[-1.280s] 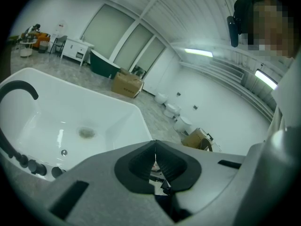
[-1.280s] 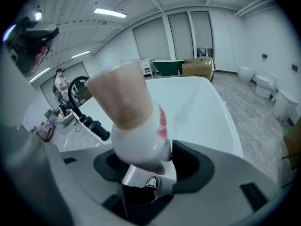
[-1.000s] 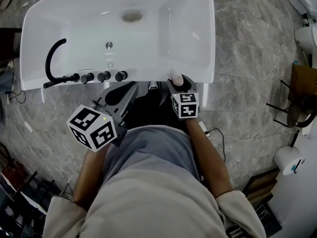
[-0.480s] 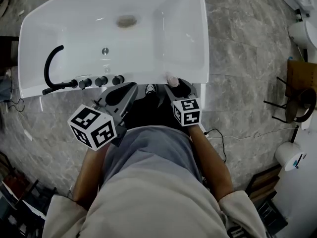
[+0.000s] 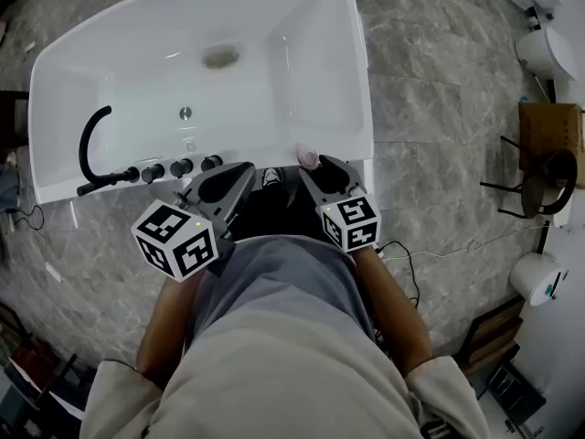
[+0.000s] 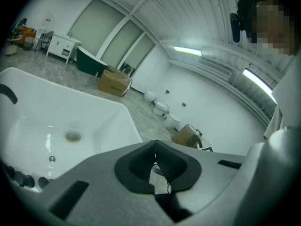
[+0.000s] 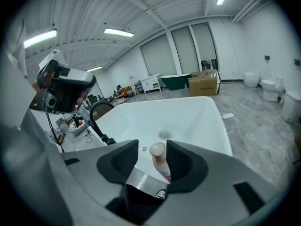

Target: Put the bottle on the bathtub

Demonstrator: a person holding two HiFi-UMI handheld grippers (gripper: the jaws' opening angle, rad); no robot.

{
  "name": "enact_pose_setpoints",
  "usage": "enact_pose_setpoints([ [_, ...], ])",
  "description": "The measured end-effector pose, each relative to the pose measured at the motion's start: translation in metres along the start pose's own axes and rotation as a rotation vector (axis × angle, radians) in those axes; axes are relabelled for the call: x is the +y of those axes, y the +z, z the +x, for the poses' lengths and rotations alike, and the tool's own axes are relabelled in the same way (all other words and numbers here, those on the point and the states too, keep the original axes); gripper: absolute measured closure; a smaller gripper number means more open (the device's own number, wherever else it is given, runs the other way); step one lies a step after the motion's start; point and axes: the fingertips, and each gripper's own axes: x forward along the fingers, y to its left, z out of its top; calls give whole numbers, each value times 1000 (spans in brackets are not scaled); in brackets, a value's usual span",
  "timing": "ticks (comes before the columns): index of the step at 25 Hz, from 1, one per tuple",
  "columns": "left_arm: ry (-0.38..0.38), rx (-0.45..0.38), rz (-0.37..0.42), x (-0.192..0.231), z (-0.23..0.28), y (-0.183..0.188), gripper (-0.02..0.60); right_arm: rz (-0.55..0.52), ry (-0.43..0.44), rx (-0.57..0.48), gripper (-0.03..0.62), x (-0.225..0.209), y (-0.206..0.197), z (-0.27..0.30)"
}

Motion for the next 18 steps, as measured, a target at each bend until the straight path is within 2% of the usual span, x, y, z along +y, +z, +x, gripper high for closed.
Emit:
enact_pose_setpoints([
  [3,-15,1,9,-6,5,3,574,5,28,-42,449,5,16,-15],
  [8,-22,2,40,-8,8,7,573,-1,27,-98,503,7,40,-38],
  [18,-10,-40,76,-11,3,27,573,-10,61,-136,550,0,82,-71],
])
